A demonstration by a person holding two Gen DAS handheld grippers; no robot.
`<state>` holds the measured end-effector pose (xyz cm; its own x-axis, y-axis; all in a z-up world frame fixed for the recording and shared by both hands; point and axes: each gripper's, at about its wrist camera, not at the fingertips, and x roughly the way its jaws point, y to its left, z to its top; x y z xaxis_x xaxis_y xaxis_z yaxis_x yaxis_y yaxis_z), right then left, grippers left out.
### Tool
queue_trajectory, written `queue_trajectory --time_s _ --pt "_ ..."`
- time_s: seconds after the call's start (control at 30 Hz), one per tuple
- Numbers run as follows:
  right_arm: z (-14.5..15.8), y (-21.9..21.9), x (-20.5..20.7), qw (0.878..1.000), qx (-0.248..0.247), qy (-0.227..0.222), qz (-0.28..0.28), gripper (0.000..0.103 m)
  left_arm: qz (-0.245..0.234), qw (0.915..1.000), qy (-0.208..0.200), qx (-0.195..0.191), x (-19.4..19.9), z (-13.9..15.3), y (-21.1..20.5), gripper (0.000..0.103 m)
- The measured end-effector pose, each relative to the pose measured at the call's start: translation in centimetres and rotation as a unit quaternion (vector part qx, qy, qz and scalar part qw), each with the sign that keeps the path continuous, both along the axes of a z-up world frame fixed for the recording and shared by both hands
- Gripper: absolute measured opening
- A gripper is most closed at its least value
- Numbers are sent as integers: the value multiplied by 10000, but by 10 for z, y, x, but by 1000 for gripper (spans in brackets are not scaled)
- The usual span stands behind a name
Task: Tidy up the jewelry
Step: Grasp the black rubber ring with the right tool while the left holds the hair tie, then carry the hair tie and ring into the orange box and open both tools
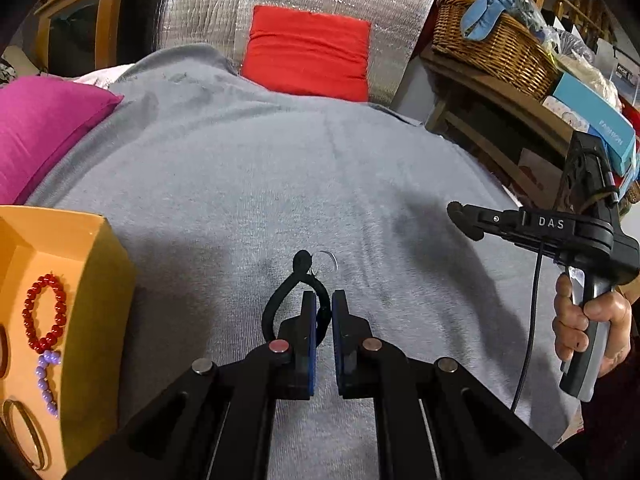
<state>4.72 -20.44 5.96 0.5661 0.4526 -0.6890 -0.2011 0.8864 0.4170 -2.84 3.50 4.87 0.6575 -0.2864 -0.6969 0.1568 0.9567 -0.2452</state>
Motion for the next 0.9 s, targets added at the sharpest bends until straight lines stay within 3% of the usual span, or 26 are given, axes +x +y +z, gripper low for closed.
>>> queue_trajectory --time_s 0.47,0.57,0.73,0.9 --pt "40 55 -50 9973 169 -385 600 8 604 9961 -625 -124 -61 49 23 8" --pt "50 74 -60 9955 241 -463 785 8 818 9935 -767 -185 -88 63 44 8" --pt "63 118 -82 9902 422 -558 1212 8 1183 9889 -893 97 -134 79 86 8" --pt "67 178 -112 9803 552 -589 1802 8 1640 9831 -726 372 -177 79 136 8"
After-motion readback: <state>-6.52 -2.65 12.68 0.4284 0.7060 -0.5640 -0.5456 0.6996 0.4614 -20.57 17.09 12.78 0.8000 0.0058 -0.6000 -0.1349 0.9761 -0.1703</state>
